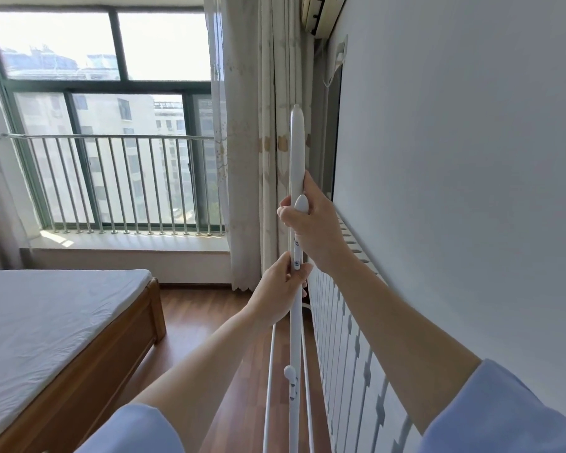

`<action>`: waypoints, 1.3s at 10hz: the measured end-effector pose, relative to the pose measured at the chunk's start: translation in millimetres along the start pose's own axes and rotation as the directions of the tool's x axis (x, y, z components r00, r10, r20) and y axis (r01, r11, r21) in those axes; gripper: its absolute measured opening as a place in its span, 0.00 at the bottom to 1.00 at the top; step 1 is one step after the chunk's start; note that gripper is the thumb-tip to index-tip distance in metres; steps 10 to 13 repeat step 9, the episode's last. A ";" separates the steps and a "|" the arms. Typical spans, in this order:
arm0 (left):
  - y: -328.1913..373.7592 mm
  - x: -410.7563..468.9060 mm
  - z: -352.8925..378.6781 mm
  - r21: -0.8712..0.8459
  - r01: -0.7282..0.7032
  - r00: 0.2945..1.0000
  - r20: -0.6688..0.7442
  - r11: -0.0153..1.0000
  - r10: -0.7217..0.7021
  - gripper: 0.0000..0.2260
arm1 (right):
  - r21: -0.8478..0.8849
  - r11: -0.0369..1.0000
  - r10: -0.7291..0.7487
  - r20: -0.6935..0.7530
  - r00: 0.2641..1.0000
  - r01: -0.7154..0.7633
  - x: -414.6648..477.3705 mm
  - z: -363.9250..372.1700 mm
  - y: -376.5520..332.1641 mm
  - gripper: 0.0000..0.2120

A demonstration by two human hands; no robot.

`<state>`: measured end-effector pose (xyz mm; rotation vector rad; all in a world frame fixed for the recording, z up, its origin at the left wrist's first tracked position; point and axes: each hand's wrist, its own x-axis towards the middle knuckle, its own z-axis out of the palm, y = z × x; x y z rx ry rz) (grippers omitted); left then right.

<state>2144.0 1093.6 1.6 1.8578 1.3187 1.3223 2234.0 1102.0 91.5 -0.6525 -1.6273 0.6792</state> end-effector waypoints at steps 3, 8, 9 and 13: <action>8.3 0.8 9.1 -0.083 0.052 0.998 -0.024 0.995 -0.054 0.16 | -0.053 0.998 0.034 0.076 0.997 -0.030 4.6 -13.4 -4.4 0.31; 12.7 -3.9 -1.9 -0.032 0.038 0.999 0.035 0.999 -0.037 0.15 | -0.021 0.999 0.030 0.150 0.988 -0.027 -1.2 -19.8 -2.3 0.36; 11.3 -8.3 -10.9 -0.058 -0.012 1.000 -0.025 0.998 0.011 0.15 | 0.072 0.996 0.045 0.103 0.994 -0.052 -9.3 -20.0 -9.9 0.38; 11.3 -8.3 -10.9 -0.058 -0.012 1.000 -0.025 0.998 0.011 0.15 | 0.072 0.996 0.045 0.103 0.994 -0.052 -9.3 -20.0 -9.9 0.38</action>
